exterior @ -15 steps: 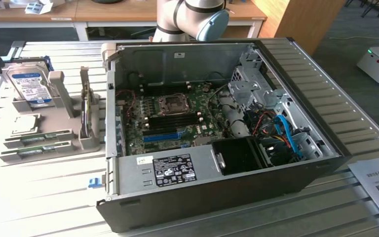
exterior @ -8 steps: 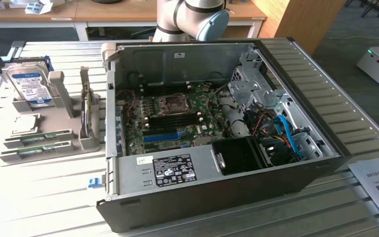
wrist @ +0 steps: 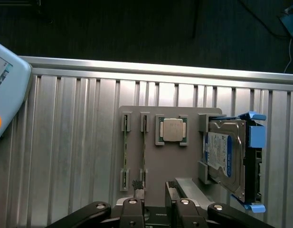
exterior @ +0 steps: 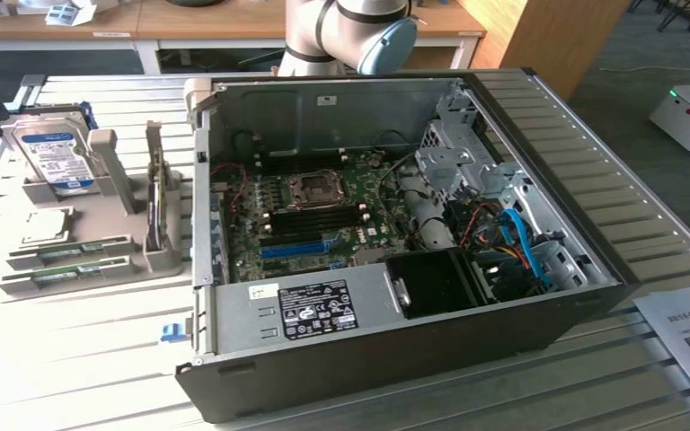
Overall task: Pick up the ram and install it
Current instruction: 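Pick up the ram and move it above insertion slot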
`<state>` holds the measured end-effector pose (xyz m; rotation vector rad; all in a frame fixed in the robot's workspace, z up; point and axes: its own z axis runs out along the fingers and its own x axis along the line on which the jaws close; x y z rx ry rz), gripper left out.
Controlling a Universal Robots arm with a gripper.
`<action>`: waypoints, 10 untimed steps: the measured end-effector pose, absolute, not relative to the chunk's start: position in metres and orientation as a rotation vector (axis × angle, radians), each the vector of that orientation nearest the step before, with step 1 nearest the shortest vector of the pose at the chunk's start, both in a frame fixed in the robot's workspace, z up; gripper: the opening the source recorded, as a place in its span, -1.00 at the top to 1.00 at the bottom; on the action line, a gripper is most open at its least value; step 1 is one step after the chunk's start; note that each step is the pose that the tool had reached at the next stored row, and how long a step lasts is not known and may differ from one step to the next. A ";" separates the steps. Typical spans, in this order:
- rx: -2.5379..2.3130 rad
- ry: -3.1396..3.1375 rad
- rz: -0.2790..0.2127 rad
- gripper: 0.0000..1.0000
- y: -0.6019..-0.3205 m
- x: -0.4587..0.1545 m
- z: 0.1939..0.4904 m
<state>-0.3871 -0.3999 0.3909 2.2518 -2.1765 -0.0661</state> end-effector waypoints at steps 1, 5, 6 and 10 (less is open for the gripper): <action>2.252 -2.177 -0.066 0.38 -0.400 -0.387 0.391; 2.252 -2.177 -0.066 0.38 -0.400 -0.387 0.387; 2.252 -2.177 -0.066 0.38 -0.400 -0.387 0.385; 2.252 -2.177 -0.066 0.38 -0.400 -0.387 0.379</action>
